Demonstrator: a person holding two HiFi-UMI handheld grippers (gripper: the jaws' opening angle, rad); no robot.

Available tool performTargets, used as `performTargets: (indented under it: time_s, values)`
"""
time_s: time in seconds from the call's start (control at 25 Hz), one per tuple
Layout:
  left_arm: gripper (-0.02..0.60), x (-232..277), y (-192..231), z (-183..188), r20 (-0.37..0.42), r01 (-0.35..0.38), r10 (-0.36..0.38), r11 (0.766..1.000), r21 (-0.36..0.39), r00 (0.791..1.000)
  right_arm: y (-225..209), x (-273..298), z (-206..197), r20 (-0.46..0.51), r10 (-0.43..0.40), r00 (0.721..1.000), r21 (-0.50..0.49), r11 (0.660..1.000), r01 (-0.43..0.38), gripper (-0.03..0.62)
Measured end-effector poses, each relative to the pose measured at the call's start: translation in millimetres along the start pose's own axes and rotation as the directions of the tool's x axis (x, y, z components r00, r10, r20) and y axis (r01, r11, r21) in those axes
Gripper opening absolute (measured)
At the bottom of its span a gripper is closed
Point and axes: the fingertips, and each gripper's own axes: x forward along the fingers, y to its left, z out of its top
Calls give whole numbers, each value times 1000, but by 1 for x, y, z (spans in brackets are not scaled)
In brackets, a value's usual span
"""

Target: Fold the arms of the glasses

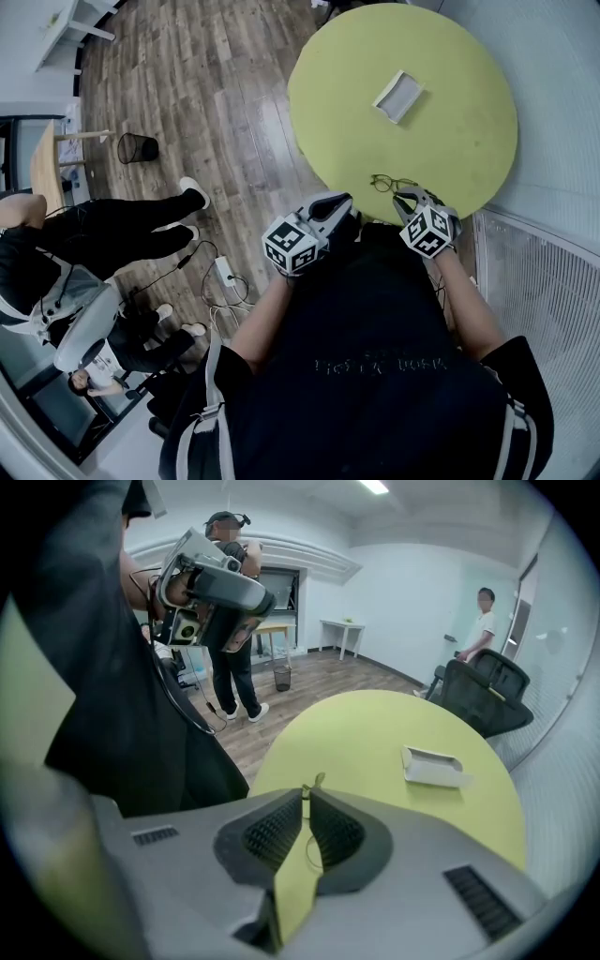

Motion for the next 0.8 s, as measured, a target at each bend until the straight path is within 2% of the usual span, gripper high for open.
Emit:
performTargets:
  time_s: [0.56, 0.8]
  values:
    - [34, 6, -18, -4, -32, 13, -12, 1000, 15, 999, -6, 8, -60, -91, -12, 996, 77, 997, 19, 34]
    - [34, 9, -20, -5, -45, 7, -7, 1000, 13, 999, -10, 12, -70, -97, -7, 995, 94, 995, 16, 34]
